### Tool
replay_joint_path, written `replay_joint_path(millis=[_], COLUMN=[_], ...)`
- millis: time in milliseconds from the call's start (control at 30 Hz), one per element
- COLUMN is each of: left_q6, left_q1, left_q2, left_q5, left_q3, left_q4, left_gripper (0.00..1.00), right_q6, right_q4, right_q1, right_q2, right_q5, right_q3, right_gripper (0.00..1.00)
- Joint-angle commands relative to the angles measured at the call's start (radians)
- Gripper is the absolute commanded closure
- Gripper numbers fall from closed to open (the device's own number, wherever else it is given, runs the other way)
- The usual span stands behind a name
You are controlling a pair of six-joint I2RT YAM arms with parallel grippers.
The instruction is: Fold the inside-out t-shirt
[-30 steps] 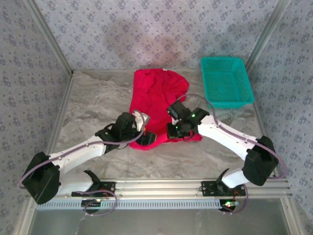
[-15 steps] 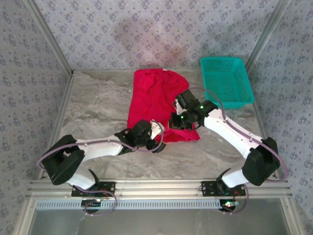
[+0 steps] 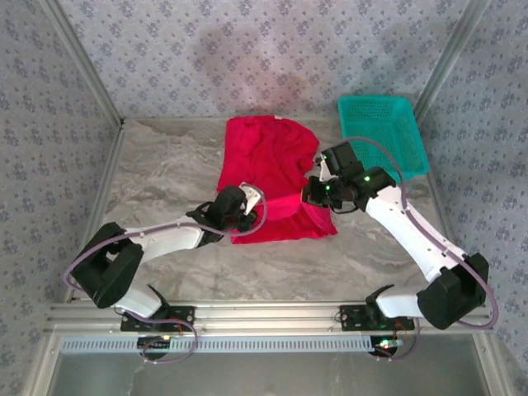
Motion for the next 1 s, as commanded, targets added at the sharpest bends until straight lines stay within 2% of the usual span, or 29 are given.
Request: replay_joint_path(millis=[0, 67, 133, 267, 300, 367, 433, 467, 533, 667, 733, 833, 967], left_q6=[-0.134, -0.256, -0.369, -0.541, -0.571, -0.632, -0.675, -0.697, -0.715, -0.719, -0.719, -0.731, -0.782], left_q1=[-0.003, -0.001, 0.005, 0.004, 0.004, 0.006, 0.011, 0.013, 0.015, 0.015, 0.015, 0.016, 0.010], left_q2=[-0.018, 0.026, 0.114, 0.261, 0.280, 0.310, 0.324, 0.330, 0.339, 0.355, 0.361, 0.360, 0.352], left_q5=[0.036, 0.051, 0.089, 0.284, 0.311, 0.328, 0.353, 0.364, 0.370, 0.371, 0.366, 0.365, 0.351], left_q3=[0.145, 0.261, 0.446, 0.659, 0.685, 0.735, 0.753, 0.761, 0.782, 0.818, 0.837, 0.853, 0.887], left_q4=[-0.144, -0.209, -0.341, -0.359, -0.356, -0.370, -0.364, -0.362, -0.368, -0.398, -0.419, -0.431, -0.438], left_gripper=[1.00, 1.00, 1.00, 1.00, 1.00, 1.00, 1.00, 1.00, 1.00, 1.00, 1.00, 1.00, 1.00], right_q6=[-0.065, -0.090, -0.102, -0.103, -0.111, -0.120, -0.125, -0.115, -0.076, 0.078, 0.139, 0.204, 0.267], right_q4=[0.032, 0.077, 0.132, 0.141, 0.121, 0.074, 0.070, 0.097, 0.179, 0.449, 0.557, 0.726, 0.963], right_q1=[-0.033, -0.085, -0.154, -0.246, -0.259, -0.270, -0.266, -0.263, -0.251, -0.157, -0.085, -0.012, 0.034], right_q2=[0.080, 0.136, 0.203, 0.358, 0.389, 0.404, 0.356, 0.298, 0.186, -0.008, -0.031, 0.031, 0.227], right_q5=[0.110, 0.147, 0.163, 0.114, 0.068, 0.000, 0.008, 0.000, -0.033, -0.088, -0.054, -0.022, 0.019], right_q3=[0.074, 0.118, 0.187, 0.336, 0.362, 0.366, 0.297, 0.213, 0.044, -0.306, -0.408, -0.476, -0.429], right_gripper=[1.00, 1.00, 1.00, 0.99, 0.86, 0.66, 0.58, 0.58, 0.62, 0.89, 0.95, 1.00, 1.00])
